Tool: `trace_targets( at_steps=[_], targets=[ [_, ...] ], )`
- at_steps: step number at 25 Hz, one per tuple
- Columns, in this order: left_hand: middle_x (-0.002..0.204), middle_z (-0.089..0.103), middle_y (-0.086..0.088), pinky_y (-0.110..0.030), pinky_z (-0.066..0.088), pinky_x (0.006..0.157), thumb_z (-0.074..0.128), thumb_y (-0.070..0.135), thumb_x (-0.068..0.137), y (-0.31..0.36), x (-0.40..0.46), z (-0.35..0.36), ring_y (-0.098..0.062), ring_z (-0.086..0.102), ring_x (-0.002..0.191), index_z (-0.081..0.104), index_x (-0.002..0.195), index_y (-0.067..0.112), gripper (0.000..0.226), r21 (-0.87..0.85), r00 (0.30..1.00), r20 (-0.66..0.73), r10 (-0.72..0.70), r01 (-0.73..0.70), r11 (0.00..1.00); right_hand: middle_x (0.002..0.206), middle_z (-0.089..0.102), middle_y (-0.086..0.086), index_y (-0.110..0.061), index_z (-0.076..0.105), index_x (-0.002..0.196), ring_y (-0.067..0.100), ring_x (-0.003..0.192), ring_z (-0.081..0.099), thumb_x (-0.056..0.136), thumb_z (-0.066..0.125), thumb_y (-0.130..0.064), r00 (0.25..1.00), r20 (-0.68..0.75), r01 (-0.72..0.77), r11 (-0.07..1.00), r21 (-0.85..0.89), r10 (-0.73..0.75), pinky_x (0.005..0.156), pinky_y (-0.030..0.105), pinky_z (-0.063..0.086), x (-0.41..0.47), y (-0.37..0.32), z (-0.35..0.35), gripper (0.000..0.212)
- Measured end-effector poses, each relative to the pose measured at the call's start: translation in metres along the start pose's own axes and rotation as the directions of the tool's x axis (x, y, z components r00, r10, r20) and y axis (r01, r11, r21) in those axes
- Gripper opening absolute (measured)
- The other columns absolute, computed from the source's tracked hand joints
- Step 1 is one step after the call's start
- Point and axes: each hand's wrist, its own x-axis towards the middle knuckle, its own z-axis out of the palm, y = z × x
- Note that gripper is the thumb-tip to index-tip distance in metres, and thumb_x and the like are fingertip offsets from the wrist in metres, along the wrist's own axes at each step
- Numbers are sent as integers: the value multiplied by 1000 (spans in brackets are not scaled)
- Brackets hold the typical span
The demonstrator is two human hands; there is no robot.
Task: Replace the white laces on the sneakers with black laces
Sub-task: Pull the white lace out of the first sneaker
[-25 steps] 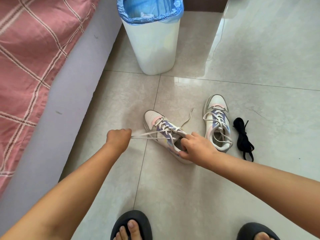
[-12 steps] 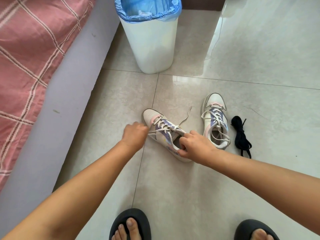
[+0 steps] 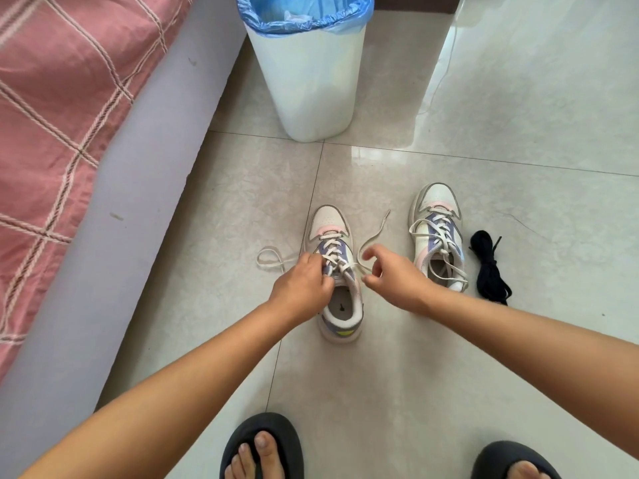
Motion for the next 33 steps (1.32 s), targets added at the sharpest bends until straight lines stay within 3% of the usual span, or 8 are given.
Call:
trace_targets(
  at_steps=[6,10,15,18,22,26,28,33],
  targets=[
    [116,42,-4,-39,48,80,59,18,86,-6,-5,2,-25,53,103,43,119,14,37,-22,996,42,83,-82,996,92,61,10,-18,40,122,28,85,56,91,54,-20,1000,4,-31,996,-89,31,73,35,45,19,14,10,35],
    [116,44,-5,-35,46,82,56,12,87,-12,8,-8,-23,52,103,48,126,21,41,-23,991,59,120,-119,993,99,66,11,-16,53,106,32,93,61,91,47,-22,1000,-1,-29,977,-213,29,72,33,44,27,12,11,17],
    [109,45,-3,-27,38,73,42,-3,89,-17,23,-13,-19,45,105,57,124,32,52,52,990,4,138,-138,989,106,66,14,-5,48,115,33,95,65,92,40,-5,972,-207,-65,719,-692,-112,70,33,44,44,2,-31,25],
    [108,48,-5,-26,37,77,45,-1,89,-19,27,-11,-21,45,106,61,120,28,45,28,982,22,188,-189,982,101,65,16,-6,50,114,35,89,61,92,43,-10,903,-359,33,872,-489,-235,66,35,39,63,-30,-59,23],
    [111,52,-6,-35,40,94,61,20,88,-20,23,-13,-23,50,108,58,114,14,27,-120,984,-83,160,-169,978,95,62,11,-12,40,131,27,84,58,92,52,-14,926,-308,221,975,-19,-216,75,37,47,57,-62,-51,40],
    [90,56,-8,-34,38,81,65,20,86,-23,4,-4,-28,53,92,62,88,6,14,-30,932,-277,234,-251,967,83,59,11,-12,55,86,25,77,55,95,47,-27,994,83,-52,983,-176,68,67,30,42,23,-40,-8,20],
    [85,59,-5,-32,34,76,69,26,83,-23,-5,4,-25,54,87,63,81,10,18,62,934,-213,286,-279,958,73,58,8,-11,56,78,21,63,51,94,47,-24,965,221,-142,990,-18,143,60,28,41,10,-34,11,22],
    [65,58,-1,-32,35,58,84,23,64,-19,-6,15,-26,58,61,55,64,14,30,143,923,-235,306,-278,950,63,51,9,-14,46,67,17,48,40,88,42,-9,931,202,-365,791,491,305,45,22,29,7,-42,25,22]
  ],
)
